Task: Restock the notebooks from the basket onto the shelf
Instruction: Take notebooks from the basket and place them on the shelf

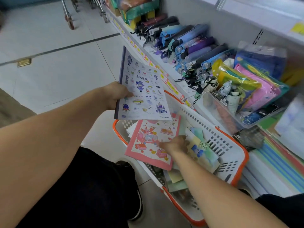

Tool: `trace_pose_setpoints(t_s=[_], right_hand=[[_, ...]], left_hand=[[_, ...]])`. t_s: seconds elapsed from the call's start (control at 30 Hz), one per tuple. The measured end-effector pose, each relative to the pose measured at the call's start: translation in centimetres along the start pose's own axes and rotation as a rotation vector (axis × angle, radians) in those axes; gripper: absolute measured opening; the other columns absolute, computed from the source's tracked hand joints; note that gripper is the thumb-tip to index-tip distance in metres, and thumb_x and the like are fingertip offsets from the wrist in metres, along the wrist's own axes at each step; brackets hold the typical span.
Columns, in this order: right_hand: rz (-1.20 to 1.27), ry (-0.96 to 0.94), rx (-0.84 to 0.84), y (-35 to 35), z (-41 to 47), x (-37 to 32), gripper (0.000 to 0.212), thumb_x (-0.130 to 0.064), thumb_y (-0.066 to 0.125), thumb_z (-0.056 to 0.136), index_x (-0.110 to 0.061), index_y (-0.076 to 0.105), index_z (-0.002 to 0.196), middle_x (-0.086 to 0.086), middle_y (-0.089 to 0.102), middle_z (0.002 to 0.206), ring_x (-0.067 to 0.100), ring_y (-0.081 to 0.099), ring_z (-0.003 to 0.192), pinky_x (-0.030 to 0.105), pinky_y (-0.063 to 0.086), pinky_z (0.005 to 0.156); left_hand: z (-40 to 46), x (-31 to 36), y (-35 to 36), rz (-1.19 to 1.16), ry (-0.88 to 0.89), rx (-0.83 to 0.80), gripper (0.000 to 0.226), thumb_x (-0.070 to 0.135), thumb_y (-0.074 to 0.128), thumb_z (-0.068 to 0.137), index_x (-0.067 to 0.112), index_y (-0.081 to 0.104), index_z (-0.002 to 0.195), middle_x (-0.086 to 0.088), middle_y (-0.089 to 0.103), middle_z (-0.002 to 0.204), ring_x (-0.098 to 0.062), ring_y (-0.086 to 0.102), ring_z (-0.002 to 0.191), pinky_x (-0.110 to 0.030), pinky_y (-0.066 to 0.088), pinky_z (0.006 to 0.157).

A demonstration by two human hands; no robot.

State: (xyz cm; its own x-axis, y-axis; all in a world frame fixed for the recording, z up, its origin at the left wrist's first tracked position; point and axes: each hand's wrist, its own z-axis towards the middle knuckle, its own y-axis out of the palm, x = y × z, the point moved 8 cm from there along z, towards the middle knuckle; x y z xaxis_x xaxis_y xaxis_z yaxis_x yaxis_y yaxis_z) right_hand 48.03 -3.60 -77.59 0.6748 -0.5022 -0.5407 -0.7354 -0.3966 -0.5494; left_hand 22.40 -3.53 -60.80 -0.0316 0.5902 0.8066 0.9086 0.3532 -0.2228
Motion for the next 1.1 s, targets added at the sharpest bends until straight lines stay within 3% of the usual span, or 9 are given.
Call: trace_pose_setpoints(t_s=[0.07, 0.17, 0.3, 0.4, 0.53, 0.6, 0.7, 0.83, 1.1], right_hand=[[0.035, 0.026, 0.059, 0.3, 0.1, 0.5, 0.096, -0.038, 0.095, 0.056, -0.005, 0.042, 0.128, 0.014, 0.058, 0.128, 0.034, 0.062, 0.111, 0.034, 0.051, 0.081], [0.187, 0.019, -0.003, 0.9, 1.1, 1.6, 0.051, -0.022, 0.092, 0.065, -0.008, 0.065, 0.107, 0.01, 0.073, 0.108, 0.027, 0.071, 0.093, 0.036, 0.06, 0.079], [0.367, -0.019, -0.138, 0.6, 1.4, 1.5, 0.016, -0.01, 0.071, 0.088, -0.01, 0.069, 0.105, 0.011, 0.073, 0.109, 0.026, 0.071, 0.09, 0.041, 0.06, 0.079], [0.431, -0.181, -0.255, -3.4, 0.6, -0.7, 0.02, -0.006, 0.052, 0.1, -0.02, 0.062, 0.112, 0.006, 0.071, 0.112, 0.023, 0.07, 0.091, 0.04, 0.06, 0.076], [0.2, -0.406, -0.055, -15.3, -1.0, -4.3, 0.031, -0.011, 0.052, 0.101, -0.021, 0.059, 0.13, -0.015, 0.071, 0.095, 0.006, 0.071, 0.069, 0.034, 0.061, 0.06], [0.218, -0.436, -0.008, -20.2, -1.8, -6.1, 0.031, -0.014, 0.053, 0.101, -0.023, 0.058, 0.13, -0.005, 0.073, 0.098, 0.016, 0.073, 0.071, 0.035, 0.06, 0.059], [0.33, -0.439, -0.049, -23.9, -2.6, -8.9, 0.029, -0.014, 0.05, 0.102, -0.017, 0.057, 0.131, 0.012, 0.07, 0.116, 0.028, 0.071, 0.089, 0.043, 0.058, 0.076], [0.542, -0.4, -0.281, -23.6, -4.0, -11.3, 0.026, -0.012, 0.047, 0.103, -0.014, 0.057, 0.127, 0.015, 0.068, 0.122, 0.034, 0.067, 0.107, 0.046, 0.059, 0.084], [0.743, -0.365, -0.304, -23.6, -4.2, -11.1, 0.019, -0.016, 0.048, 0.103, -0.021, 0.062, 0.116, 0.012, 0.074, 0.109, 0.031, 0.073, 0.093, 0.046, 0.061, 0.074]], left_hand=[[0.4, -0.3, -0.1, -0.02, -0.018, 0.02, 0.031, -0.006, 0.058, 0.091, 0.012, 0.056, 0.116, -0.008, 0.068, 0.095, -0.026, 0.068, 0.079, -0.04, 0.055, 0.052], [0.9, 0.0, -0.5, -0.012, -0.023, 0.008, 0.029, -0.006, 0.058, 0.091, 0.012, 0.056, 0.114, -0.008, 0.069, 0.093, -0.026, 0.068, 0.078, -0.039, 0.055, 0.051], [1.4, 0.5, -1.2, -0.035, -0.009, -0.01, 0.033, -0.008, 0.055, 0.091, 0.012, 0.056, 0.117, -0.01, 0.069, 0.1, -0.028, 0.067, 0.083, -0.044, 0.056, 0.056], [2.0, 0.4, -1.5, -0.052, -0.014, 0.029, 0.034, -0.009, 0.055, 0.091, 0.012, 0.054, 0.118, -0.009, 0.066, 0.097, -0.028, 0.065, 0.08, -0.044, 0.053, 0.052], [2.5, 1.0, -2.1, 0.026, 0.037, 0.156, 0.029, -0.006, 0.053, 0.093, 0.016, 0.053, 0.112, -0.005, 0.06, 0.086, -0.023, 0.059, 0.068, -0.03, 0.048, 0.038], [2.3, 1.4, -2.0, 0.13, 0.076, 0.18, 0.026, -0.004, 0.051, 0.094, 0.018, 0.053, 0.108, -0.003, 0.059, 0.083, -0.02, 0.057, 0.065, -0.028, 0.046, 0.04], [1.7, 1.3, 0.0, 0.172, 0.044, 0.028, 0.022, -0.003, 0.057, 0.092, 0.011, 0.055, 0.11, -0.009, 0.065, 0.094, -0.024, 0.064, 0.072, -0.035, 0.053, 0.051], [-0.4, 2.7, 5.6, -0.073, 0.026, -0.282, 0.021, 0.0, 0.062, 0.09, 0.007, 0.063, 0.111, -0.016, 0.075, 0.096, -0.031, 0.074, 0.081, -0.044, 0.06, 0.059], [-3.9, 6.1, 13.6, -0.387, 0.061, -0.505, 0.034, 0.032, 0.051, 0.099, 0.012, 0.059, 0.125, -0.017, 0.072, 0.109, -0.036, 0.072, 0.091, -0.046, 0.06, 0.064]])
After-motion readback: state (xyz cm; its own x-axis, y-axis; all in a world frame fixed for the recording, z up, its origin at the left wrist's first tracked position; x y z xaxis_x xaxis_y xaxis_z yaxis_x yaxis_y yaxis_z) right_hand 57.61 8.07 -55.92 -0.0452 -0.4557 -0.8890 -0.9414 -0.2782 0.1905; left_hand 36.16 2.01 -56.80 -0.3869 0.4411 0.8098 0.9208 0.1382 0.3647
